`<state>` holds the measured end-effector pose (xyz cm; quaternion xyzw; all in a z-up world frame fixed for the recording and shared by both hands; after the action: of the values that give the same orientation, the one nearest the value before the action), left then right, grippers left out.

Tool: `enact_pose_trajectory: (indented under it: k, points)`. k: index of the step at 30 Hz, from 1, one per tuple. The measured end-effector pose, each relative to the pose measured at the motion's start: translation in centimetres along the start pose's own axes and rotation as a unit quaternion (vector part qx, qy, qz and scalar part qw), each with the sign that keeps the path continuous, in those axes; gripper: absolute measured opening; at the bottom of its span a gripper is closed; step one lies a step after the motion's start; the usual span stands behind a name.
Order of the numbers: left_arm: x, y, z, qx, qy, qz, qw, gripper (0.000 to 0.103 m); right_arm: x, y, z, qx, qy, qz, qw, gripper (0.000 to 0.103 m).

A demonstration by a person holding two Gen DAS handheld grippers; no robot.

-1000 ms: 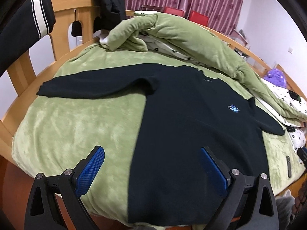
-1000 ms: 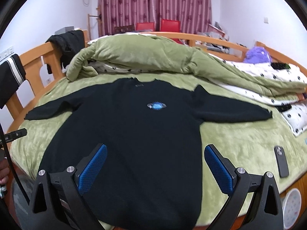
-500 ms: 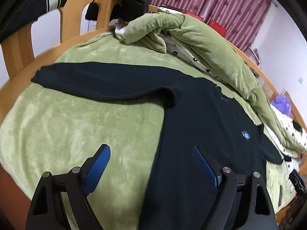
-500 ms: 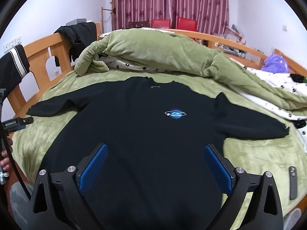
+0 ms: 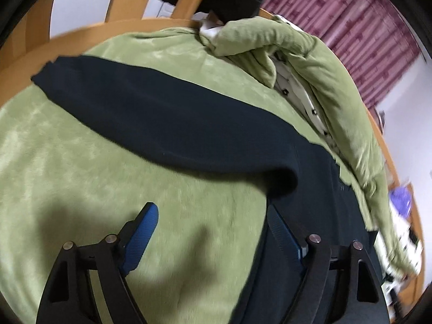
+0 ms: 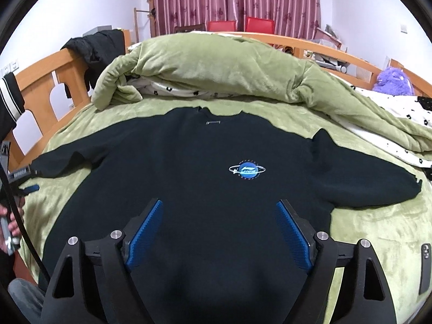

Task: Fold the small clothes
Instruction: 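Move the left tool to the sleeve end nearest it and grasp it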

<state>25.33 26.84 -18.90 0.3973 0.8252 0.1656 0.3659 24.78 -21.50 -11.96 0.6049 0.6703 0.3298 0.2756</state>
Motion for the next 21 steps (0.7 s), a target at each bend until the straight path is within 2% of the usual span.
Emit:
enact_pose_trajectory:
  k: [3, 11, 13, 16, 18, 19, 20, 21]
  points:
    - [0.6, 0.7, 2.0, 0.005, -0.01, -0.02, 0.9997, 0.076, 0.1, -0.8, 1.7, 0.014, -0.006, -0.007, 1.0, 0.084]
    - [1.4, 2.5, 6.8, 0.021, 0.001, -0.059, 0.9981, 0.075, -0.5, -1.9, 4.3, 0.028, -0.023, -0.024, 0.999, 0.084]
    - [1.8, 2.7, 7.9, 0.022, 0.007, -0.068, 0.9974, 0.072, -0.7, -2.1, 4.6, 0.032, -0.023, -0.024, 0.999, 0.083]
    - [1.9, 3.4, 8.7, 0.005, 0.025, -0.062, 0.9978, 0.061, -1.1, -2.4, 4.8, 0.038, -0.028, -0.025, 0.999, 0.084]
    - [2.0, 4.1, 9.1, -0.003, 0.043, -0.057, 0.9975, 0.039, -1.3, -2.3, 4.6, 0.036, -0.025, -0.02, 0.999, 0.084]
    - [2.1, 4.4, 9.2, -0.006, 0.05, -0.054, 0.9973, 0.032, -1.3, -2.2, 4.4, 0.035, -0.024, -0.018, 0.999, 0.084]
    - [2.0, 4.7, 9.3, -0.01, 0.056, -0.048, 0.9972, 0.016, -1.4, -2.2, 4.2, 0.034, -0.022, -0.015, 0.999, 0.084]
    - [1.8, 5.1, 9.3, -0.015, 0.064, -0.039, 0.9971, 0.01, -1.4, -2.1, 4.0, 0.03, -0.022, -0.013, 0.999, 0.084]
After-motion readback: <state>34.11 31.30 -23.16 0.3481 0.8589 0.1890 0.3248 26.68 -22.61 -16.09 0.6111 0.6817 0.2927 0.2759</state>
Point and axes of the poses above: each gripper's, at about its wrist camera, not at the fingertips, and z roughly the way its jaws point, x to its left, y to its top, the point moved 4 cm from there along z, roughly the way its jaws point, and after that the axes turned 6 degrees about -x, right-handed, at the moved point
